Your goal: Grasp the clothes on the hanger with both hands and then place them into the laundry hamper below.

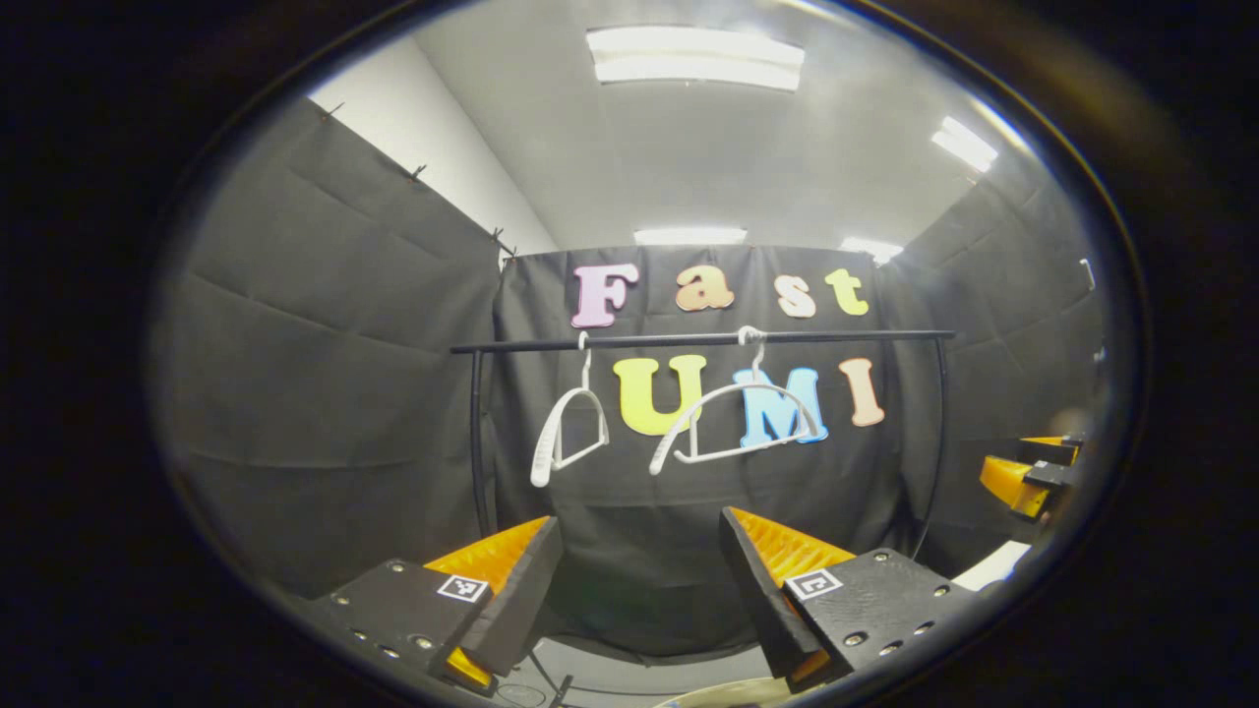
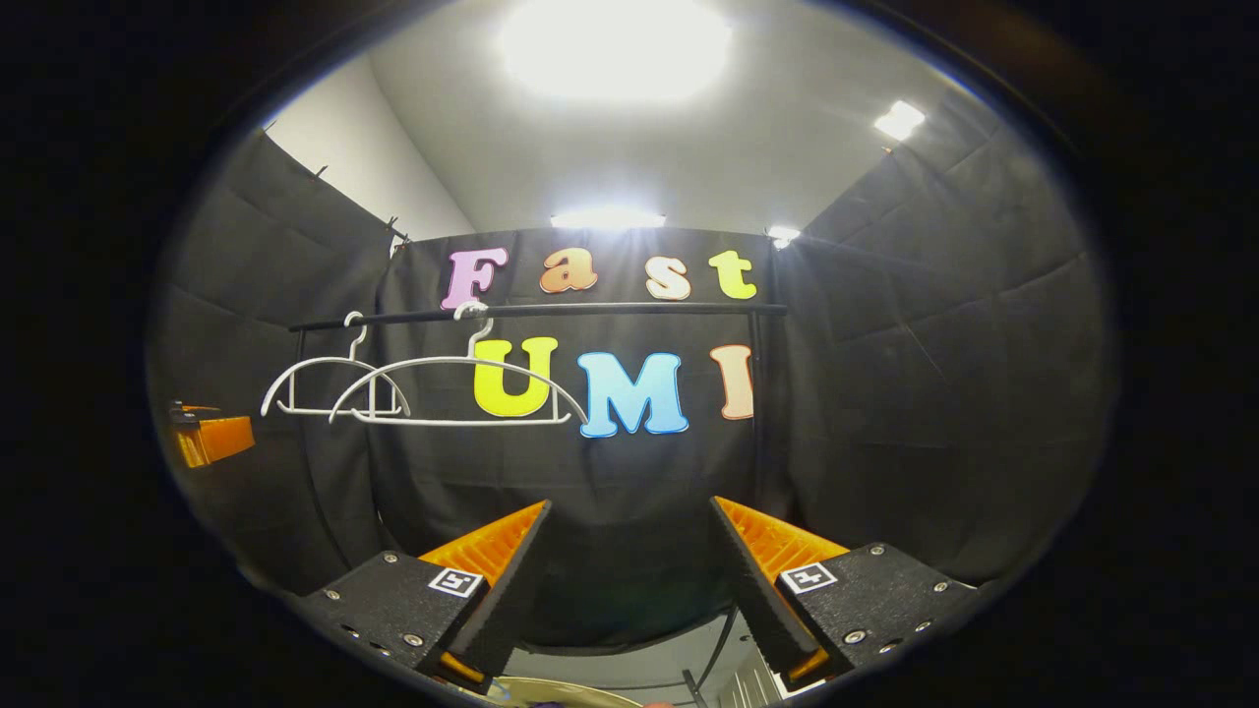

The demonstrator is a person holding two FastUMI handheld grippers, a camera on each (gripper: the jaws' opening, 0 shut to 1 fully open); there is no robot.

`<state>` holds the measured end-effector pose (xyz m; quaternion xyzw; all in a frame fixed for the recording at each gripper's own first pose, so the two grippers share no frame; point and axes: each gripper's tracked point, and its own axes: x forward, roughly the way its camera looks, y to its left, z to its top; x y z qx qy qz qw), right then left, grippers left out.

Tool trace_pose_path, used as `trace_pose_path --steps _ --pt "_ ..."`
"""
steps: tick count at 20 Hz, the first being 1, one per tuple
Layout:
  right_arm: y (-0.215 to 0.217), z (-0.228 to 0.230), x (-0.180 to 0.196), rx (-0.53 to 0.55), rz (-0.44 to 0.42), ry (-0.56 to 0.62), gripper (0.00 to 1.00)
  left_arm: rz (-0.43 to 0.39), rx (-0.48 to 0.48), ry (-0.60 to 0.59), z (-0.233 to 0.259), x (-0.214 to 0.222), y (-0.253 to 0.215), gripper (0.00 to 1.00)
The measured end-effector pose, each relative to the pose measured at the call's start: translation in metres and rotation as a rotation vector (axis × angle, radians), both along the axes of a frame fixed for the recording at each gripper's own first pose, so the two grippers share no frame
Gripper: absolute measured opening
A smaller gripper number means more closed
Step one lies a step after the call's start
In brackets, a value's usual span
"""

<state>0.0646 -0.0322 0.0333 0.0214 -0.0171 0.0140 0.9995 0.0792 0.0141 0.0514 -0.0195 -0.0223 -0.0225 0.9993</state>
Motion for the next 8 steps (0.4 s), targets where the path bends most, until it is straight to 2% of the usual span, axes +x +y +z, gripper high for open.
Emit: trace_pose_path --steps 5,8 --pt "-0.003 0.0018 -0.0029 0.006 -0.003 -0.005 0.94 0.002 0.014 -0.01 0.0032 -0.0043 -0.0051 0.87" --pt "-0.0047 0.0021 -0.0041 0.007 -0.001 -0.007 0.94 0.0 0.019 -0.016 0.0064 -0.0078 -0.0091 0.87"
